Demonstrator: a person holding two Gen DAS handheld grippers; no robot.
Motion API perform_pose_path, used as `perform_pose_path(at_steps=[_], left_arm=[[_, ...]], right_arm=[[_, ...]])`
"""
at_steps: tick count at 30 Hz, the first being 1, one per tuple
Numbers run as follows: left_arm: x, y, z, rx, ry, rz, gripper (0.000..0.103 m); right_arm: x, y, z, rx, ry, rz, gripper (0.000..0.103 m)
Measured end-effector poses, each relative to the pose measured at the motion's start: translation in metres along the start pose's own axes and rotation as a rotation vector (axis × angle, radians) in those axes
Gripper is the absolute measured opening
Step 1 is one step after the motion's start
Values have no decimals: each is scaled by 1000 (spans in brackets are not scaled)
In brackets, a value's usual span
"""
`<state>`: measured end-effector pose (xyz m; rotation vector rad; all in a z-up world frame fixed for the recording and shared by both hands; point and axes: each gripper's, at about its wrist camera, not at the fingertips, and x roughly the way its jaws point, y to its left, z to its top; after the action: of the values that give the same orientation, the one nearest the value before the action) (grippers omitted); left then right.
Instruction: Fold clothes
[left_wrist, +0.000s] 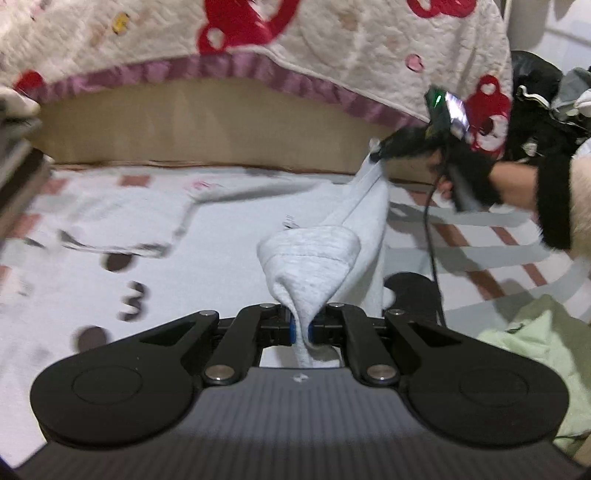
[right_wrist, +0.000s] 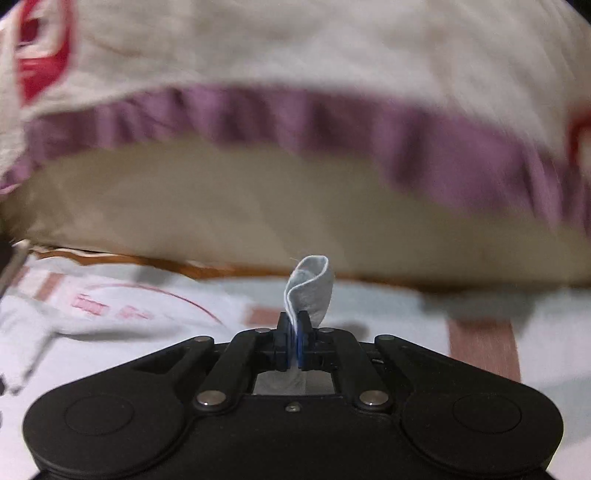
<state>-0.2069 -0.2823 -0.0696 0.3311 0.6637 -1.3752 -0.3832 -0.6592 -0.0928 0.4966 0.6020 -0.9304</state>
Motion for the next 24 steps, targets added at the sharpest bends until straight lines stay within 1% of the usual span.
perform_pose_path(at_steps=[2,4,5,7,9,10,12,14,17,19,21,24], left_arm=[[-17,13,6,-3,-10,55,5],[-35,33,6,-36,-22,122,5],[-44,44,3,-69,-33,147,5],[-63,71,-8,-185,-51,189,5],[-77,97,-22,-328,-54,227,5],[-83,109,-29,-387,-61,245,5],[-91,125,-45,-455,-69,304,5],[-93,135,-61,-487,-45,377,5],[-93,150,-81,-528,-19,416,5],[-95,159,-90,-556,-25,442,4],[-98,162,-93,-550,-39,475,4],[-105,166,-93,-550,-84,513,4]], right_arm=[[-14,27,26,-76,-17,20,4],[-27,57,55,-139,-25,49,4],[-30,73,68,-162,-21,66,4],[-34,109,88,-205,-2,99,4],[-37,147,108,-248,18,131,4],[-33,167,113,-270,26,148,4],[-25,206,116,-311,24,184,4],[-13,245,115,-344,21,220,4],[15,295,100,-353,37,258,4],[34,325,89,-365,45,267,3],[48,348,86,-380,50,272,3],[66,377,89,-392,52,276,4]])
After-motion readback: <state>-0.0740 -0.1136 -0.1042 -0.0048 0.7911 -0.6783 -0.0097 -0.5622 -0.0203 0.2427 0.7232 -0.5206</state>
